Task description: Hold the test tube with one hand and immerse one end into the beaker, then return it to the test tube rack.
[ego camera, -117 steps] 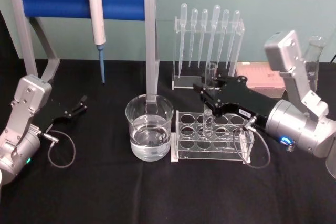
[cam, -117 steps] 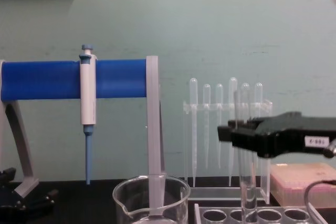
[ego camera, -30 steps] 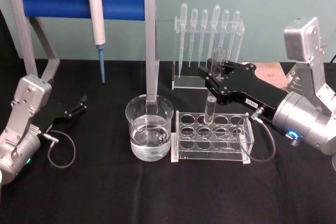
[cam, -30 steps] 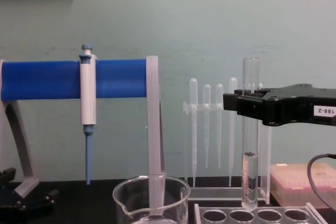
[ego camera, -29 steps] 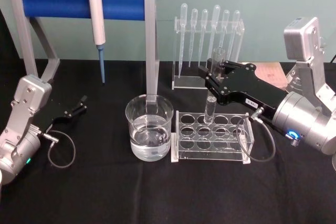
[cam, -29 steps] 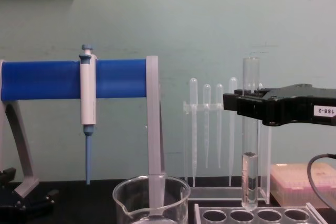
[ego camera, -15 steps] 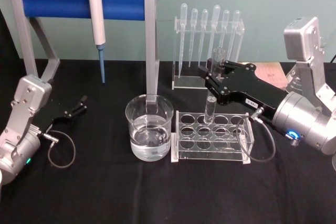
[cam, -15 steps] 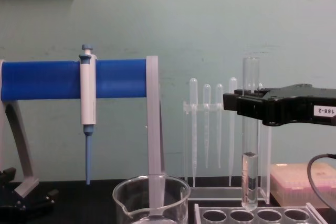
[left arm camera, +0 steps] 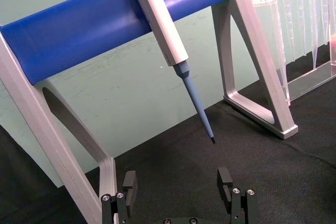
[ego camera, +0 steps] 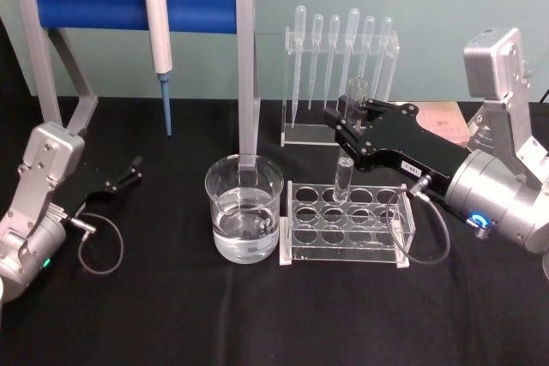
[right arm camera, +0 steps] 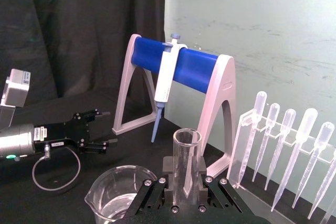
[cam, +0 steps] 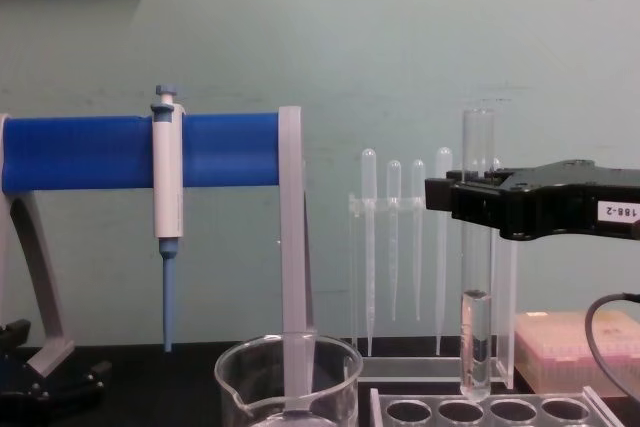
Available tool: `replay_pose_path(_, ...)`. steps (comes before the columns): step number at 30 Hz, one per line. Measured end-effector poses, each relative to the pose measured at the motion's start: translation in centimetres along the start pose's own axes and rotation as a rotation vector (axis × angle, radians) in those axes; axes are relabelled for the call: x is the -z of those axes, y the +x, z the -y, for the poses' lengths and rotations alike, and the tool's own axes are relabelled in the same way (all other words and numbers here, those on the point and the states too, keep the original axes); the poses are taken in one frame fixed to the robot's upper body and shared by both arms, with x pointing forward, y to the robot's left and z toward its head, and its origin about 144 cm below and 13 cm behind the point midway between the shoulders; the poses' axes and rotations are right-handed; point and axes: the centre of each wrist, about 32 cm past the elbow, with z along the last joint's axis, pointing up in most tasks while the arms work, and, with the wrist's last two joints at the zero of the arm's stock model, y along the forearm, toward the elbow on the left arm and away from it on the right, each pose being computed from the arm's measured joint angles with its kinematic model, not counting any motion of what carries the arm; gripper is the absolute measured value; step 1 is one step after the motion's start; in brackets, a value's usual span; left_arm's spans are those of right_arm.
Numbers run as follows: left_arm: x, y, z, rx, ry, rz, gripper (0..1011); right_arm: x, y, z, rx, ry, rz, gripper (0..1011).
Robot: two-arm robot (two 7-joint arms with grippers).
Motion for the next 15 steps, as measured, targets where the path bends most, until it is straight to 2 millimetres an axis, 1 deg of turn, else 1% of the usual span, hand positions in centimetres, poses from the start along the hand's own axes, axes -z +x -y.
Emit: replay_pose_path(15,0.0,0.0,0.0,0.0,0.0,0.0,1000,0.0,0.0,0.0,0.0,0.0,0.0,241)
